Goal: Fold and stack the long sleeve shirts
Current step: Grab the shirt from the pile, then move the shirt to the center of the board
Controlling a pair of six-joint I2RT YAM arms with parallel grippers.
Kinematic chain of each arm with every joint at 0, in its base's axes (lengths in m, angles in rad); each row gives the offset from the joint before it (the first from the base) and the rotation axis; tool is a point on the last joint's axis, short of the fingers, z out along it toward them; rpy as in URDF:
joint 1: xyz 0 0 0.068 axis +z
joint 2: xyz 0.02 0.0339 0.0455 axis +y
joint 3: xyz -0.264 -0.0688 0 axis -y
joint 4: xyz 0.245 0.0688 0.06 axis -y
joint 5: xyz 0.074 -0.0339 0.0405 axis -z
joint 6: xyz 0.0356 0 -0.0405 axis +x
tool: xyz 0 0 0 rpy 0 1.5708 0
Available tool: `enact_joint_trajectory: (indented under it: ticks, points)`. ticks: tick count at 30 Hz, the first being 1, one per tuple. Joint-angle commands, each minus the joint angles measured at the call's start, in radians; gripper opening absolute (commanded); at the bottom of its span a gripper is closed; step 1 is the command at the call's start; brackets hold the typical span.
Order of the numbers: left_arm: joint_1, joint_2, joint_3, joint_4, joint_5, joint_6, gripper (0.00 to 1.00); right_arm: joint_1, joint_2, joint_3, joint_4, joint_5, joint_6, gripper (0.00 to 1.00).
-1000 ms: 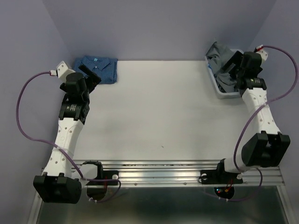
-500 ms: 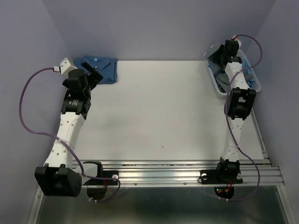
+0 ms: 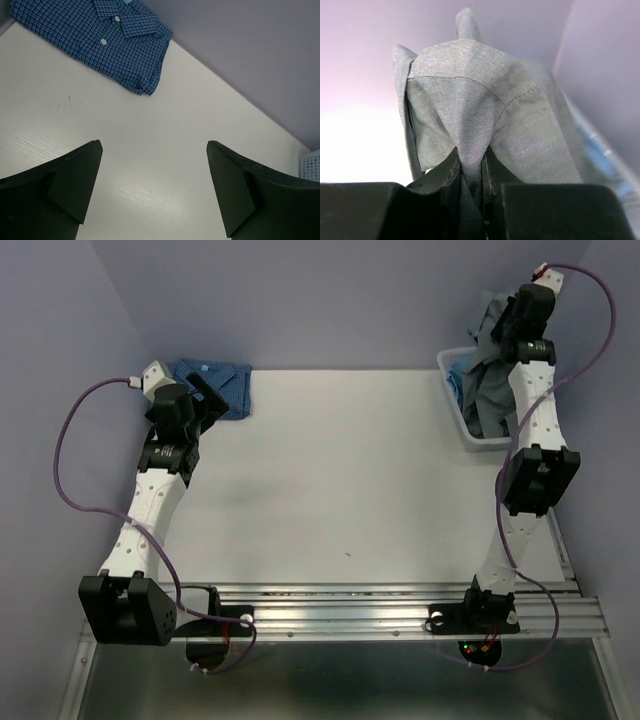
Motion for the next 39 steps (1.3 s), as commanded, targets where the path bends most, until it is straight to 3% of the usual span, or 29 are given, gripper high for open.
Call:
enact_joint_trajectory:
  ticks: [1, 7, 12, 13, 18, 19, 22, 27, 32, 33, 36, 37, 39]
  points:
    - [-0.004, -0.001, 0.052, 0.052, 0.028, 0.023, 0.99, -0.003, -0.117, 0.026, 0.095, 0.113, -0.103, 0.01]
    - [-0.003, -0.010, 0.053, 0.051, 0.041, 0.022, 0.99, -0.003, -0.199, 0.155, 0.096, 0.072, -0.135, 0.01]
    - [-0.004, -0.024, 0.030, 0.088, 0.091, 0.025, 0.99, -0.003, -0.356, 0.131, 0.223, -0.286, -0.025, 0.01]
    - [-0.004, -0.026, 0.024, 0.092, 0.105, 0.022, 0.99, -0.003, -0.411, 0.108, 0.260, -0.424, 0.038, 0.01]
    - [-0.004, -0.041, 0.009, 0.101, 0.153, 0.014, 0.99, 0.039, -0.459, 0.113, 0.458, -0.797, 0.291, 0.01]
    - [-0.003, -0.049, 0.001, 0.104, 0.159, 0.014, 0.99, 0.082, -0.456, 0.135, 0.481, -0.907, 0.326, 0.01]
    - [-0.003, -0.075, -0.025, 0.100, 0.153, 0.003, 0.99, 0.223, -0.442, 0.166, 0.494, -1.001, 0.379, 0.01]
    - [-0.003, -0.130, -0.056, 0.076, 0.133, -0.020, 0.99, 0.406, -0.416, 0.114, 0.475, -1.002, 0.305, 0.01]
    - [-0.003, -0.212, -0.092, 0.014, 0.064, -0.032, 0.99, 0.417, -0.394, 0.019, 0.509, -1.071, 0.333, 0.01]
    - [-0.003, -0.226, -0.114, 0.002, 0.044, -0.041, 0.99, 0.417, -0.467, -0.135, 0.497, -1.060, 0.302, 0.04]
    - [-0.001, -0.266, -0.144, -0.014, 0.031, -0.053, 0.99, 0.417, -0.642, -0.503, 0.511, -0.805, 0.212, 0.13]
    - [-0.001, -0.272, -0.161, -0.017, 0.041, -0.052, 0.99, 0.417, -0.746, -0.743, 0.509, -0.613, 0.228, 0.19]
    - [-0.001, -0.270, -0.175, -0.024, 0.065, -0.047, 0.99, 0.417, -0.830, -0.948, 0.466, -0.455, 0.288, 0.36]
